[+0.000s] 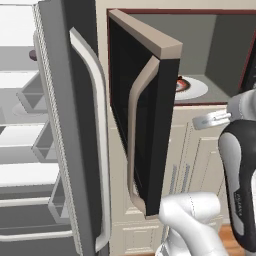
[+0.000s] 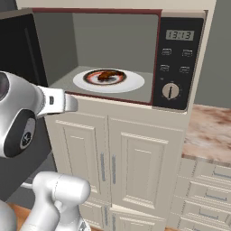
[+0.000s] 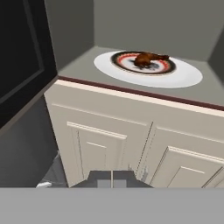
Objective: Transport the chicken drumstick from the fridge to the microwave and turn on the microwave.
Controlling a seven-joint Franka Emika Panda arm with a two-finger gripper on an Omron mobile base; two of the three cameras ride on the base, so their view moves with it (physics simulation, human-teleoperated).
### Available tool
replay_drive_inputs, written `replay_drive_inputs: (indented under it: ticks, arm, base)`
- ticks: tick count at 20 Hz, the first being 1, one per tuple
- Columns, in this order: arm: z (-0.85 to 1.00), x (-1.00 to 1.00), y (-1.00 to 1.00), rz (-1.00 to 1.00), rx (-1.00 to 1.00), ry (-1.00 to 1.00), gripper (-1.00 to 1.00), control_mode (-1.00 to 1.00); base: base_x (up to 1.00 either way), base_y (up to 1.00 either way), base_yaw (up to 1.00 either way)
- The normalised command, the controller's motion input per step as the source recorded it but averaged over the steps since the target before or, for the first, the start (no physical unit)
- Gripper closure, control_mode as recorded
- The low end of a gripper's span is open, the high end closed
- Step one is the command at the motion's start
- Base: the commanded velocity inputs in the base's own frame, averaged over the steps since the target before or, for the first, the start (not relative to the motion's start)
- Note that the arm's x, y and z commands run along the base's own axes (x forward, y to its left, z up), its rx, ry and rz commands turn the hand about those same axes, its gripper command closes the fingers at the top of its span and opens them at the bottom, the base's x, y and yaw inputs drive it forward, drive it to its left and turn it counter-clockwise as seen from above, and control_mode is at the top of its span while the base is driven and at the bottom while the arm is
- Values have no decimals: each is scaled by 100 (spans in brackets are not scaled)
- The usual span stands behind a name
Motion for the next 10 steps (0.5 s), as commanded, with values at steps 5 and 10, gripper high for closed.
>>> replay_drive_inputs:
  ticks: [5, 10]
  arm:
    - [0, -64, 17, 3, 0, 0, 100, -100]
    - [0, -42, 19, 0, -3, -2, 100, -100]
  base:
    - [0, 0, 0]
    - [0, 0, 0]
